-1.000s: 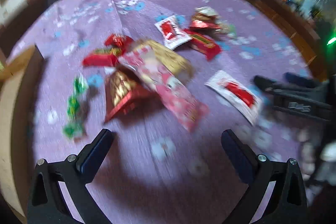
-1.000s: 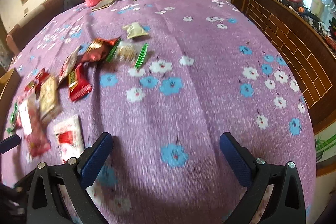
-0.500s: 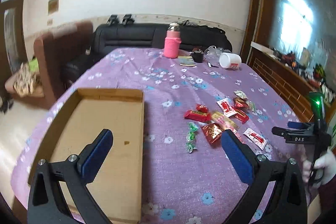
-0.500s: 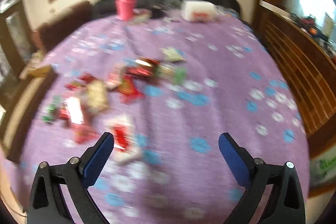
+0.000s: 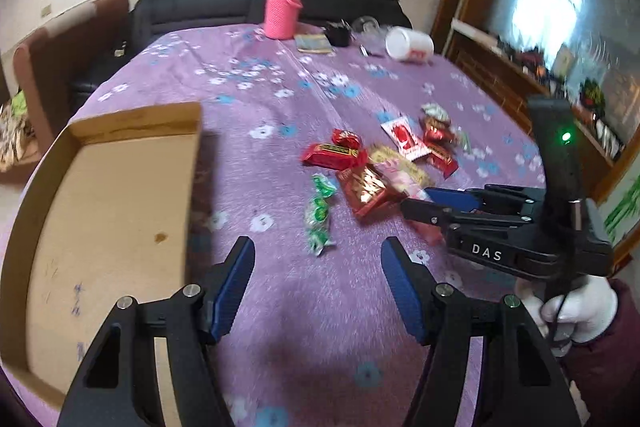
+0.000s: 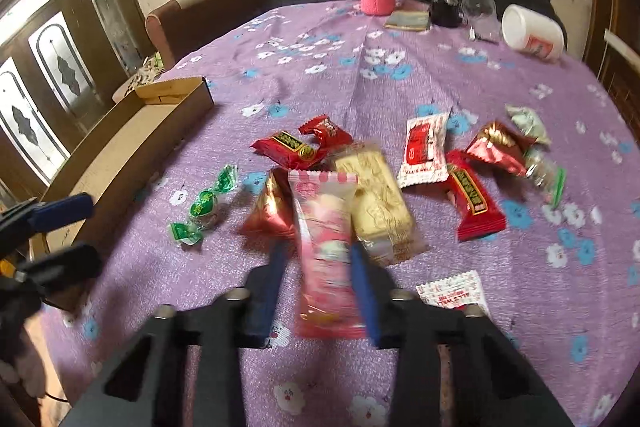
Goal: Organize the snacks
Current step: 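Grasp the green wrapped candy with the left tool while the right tool grasps the pink My Melody bag, then carry both snacks into the cardboard box and open both tools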
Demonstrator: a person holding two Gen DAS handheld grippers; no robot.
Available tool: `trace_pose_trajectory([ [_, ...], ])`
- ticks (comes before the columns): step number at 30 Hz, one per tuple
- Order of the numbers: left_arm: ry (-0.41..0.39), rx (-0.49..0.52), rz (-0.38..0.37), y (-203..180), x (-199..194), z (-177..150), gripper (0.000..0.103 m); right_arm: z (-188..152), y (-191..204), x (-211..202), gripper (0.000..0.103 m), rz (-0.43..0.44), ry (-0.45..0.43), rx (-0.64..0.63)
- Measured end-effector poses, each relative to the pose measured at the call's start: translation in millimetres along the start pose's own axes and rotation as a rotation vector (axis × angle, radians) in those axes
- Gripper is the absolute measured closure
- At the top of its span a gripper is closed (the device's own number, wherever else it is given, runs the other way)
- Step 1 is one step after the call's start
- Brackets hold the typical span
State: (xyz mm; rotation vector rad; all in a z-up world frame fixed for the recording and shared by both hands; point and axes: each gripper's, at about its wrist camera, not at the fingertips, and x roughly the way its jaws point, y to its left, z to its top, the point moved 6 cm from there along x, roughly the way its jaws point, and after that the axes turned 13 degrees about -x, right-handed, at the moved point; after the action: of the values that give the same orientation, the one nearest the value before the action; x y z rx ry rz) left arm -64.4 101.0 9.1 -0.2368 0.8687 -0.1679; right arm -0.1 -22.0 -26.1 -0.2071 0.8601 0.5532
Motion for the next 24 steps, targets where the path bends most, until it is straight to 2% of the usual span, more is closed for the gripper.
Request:
trace_pose_trajectory([
  [8,0.096,0.012,0.035,-9,58,14,0.039,-3,-5,-3,0.078,0.043,-0.046,0.041],
  [10,0.116,0.017,0.040,-9,67,16,0.048,-3,-6,-4,0.078,0.051,-0.051,0.046],
  [14,0.153,0.035,0.073,-9,82,12,0.082,-3,-7,-8,0.078,0.065,-0.063,0.056],
  [19,0.138,0.011,0.049,-5,75,10,0.084,-2,-7,-20,0.079,0.065,-0.085,0.067],
  [24,0.093,-0.046,-0.012,2,44,10,0.083,0,-1,-41,0.079,0.070,-0.112,0.079],
])
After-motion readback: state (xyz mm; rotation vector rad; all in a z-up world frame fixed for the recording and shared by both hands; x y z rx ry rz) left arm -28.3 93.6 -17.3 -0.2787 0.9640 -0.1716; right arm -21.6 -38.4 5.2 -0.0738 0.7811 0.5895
